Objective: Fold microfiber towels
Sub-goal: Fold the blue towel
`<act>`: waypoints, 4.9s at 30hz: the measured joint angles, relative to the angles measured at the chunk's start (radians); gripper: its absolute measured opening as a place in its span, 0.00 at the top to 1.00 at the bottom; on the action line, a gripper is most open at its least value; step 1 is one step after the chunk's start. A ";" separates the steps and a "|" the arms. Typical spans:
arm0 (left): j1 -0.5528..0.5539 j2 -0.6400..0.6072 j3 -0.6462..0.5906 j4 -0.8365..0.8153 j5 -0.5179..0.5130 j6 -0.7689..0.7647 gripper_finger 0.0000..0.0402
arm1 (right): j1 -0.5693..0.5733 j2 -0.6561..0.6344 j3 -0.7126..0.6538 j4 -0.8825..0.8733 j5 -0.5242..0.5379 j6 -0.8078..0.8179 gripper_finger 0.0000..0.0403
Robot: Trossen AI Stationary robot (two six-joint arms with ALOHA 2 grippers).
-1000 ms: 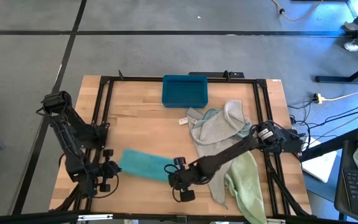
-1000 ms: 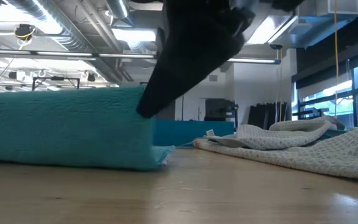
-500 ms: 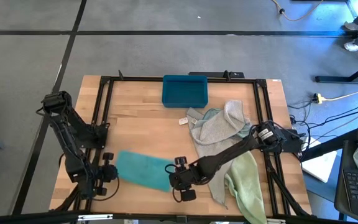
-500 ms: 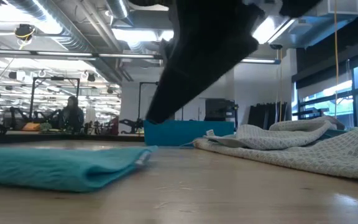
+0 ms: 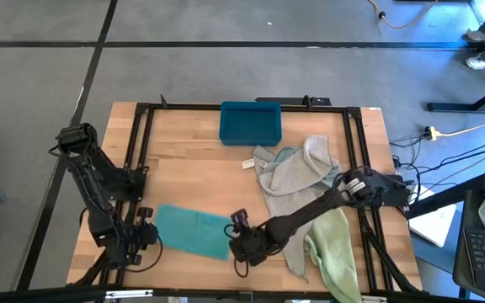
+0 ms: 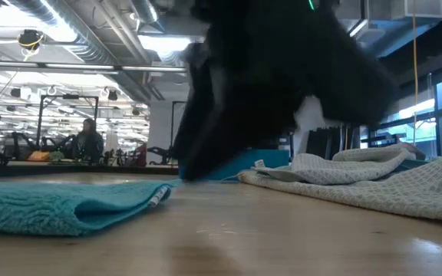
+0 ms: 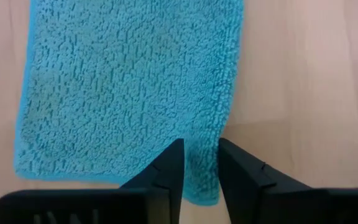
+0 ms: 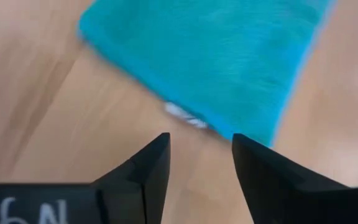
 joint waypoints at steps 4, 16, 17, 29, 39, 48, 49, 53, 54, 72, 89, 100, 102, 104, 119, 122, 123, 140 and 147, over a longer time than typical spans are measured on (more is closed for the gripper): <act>0.000 0.000 0.000 -0.018 0.001 -0.001 0.75 | 0.015 0.042 0.000 0.038 0.076 -0.196 0.56; 0.001 0.000 0.000 -0.087 0.011 -0.023 0.71 | 0.021 0.073 0.002 0.137 0.092 -0.403 0.57; 0.000 0.000 0.000 -0.089 0.011 -0.031 0.72 | 0.020 0.075 0.003 0.138 0.089 -0.409 0.57; 0.014 0.000 0.000 -0.158 0.009 -0.062 0.72 | -0.008 0.097 0.002 0.253 0.033 -0.461 0.57; 0.021 0.000 0.000 -0.234 0.009 -0.116 0.72 | -0.014 0.110 0.001 0.276 0.047 -0.518 0.76; 0.021 0.000 0.002 -0.253 0.024 -0.172 0.72 | -0.020 0.112 0.000 0.277 0.040 -0.505 0.96; 0.021 0.000 0.006 -0.268 0.028 -0.189 0.72 | -0.020 0.112 0.000 0.277 0.041 -0.505 0.96; 0.021 0.000 0.053 -0.335 0.041 -0.244 0.72 | -0.012 0.109 0.000 0.248 0.043 -0.480 0.98; 0.021 0.000 0.071 -0.354 0.042 -0.246 0.72 | -0.007 0.108 0.001 0.233 0.039 -0.470 0.98; 0.021 0.000 0.273 -0.522 -0.015 -0.301 0.72 | 0.033 0.112 0.154 -0.026 0.054 -0.482 0.99; -0.128 0.000 0.274 -0.519 -0.080 -0.556 0.72 | -0.169 0.108 0.422 0.067 -0.151 -0.569 0.99; -0.212 0.000 0.274 -0.517 -0.182 -0.640 0.72 | -0.217 0.172 0.421 0.171 -0.286 -0.686 0.99; -0.212 0.000 0.274 -0.517 -0.182 -0.640 0.72 | -0.218 0.186 0.421 0.204 -0.289 -0.687 0.99; -0.212 0.000 0.274 -0.517 -0.182 -0.646 0.72 | -0.226 0.193 0.421 0.237 -0.286 -0.687 0.99; -0.182 0.000 0.269 -0.505 -0.499 -0.656 0.72 | -0.285 0.228 0.423 0.364 -0.342 -0.616 0.99; -0.150 0.000 0.252 -0.464 -0.635 -0.657 0.72 | -0.283 0.230 0.422 0.357 -0.339 -0.614 0.99; -0.135 0.000 0.249 -0.448 -0.649 -0.658 0.72 | -0.282 0.229 0.422 0.360 -0.329 -0.614 0.99; 0.115 0.000 0.246 -0.370 -0.620 -0.575 0.71 | -0.287 0.229 0.410 0.369 -0.334 -0.614 0.97; 0.166 0.000 0.246 -0.352 -0.566 -0.550 0.70 | -0.307 0.229 0.410 0.401 -0.337 -0.614 0.94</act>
